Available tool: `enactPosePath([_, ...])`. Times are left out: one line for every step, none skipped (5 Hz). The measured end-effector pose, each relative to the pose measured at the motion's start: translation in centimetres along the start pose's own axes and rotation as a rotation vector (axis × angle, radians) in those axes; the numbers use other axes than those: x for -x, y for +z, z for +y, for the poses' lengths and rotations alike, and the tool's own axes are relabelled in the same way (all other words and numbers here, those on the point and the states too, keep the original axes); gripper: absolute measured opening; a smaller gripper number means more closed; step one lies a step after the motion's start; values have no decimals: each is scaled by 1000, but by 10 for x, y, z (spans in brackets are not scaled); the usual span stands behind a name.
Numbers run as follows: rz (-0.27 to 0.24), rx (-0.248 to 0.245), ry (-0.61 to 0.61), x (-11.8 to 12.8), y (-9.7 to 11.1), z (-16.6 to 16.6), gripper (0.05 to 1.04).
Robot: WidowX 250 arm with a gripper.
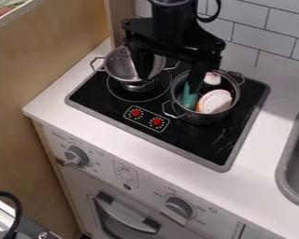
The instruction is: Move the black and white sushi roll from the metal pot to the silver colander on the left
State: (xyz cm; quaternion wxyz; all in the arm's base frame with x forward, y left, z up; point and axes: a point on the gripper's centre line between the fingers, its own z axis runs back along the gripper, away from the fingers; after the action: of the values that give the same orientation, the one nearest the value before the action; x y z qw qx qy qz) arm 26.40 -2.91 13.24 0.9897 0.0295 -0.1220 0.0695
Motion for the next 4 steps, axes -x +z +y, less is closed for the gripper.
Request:
enactPosePath([24,-6,5,3,-7,-1,997])
enactPosePath([26,-17,77,-15,-30,-14,997])
enactPosePath([-11,-49,152,-37,-52,-30,997])
enactPosePath([-57,-57,187,-55,-63,-39,997])
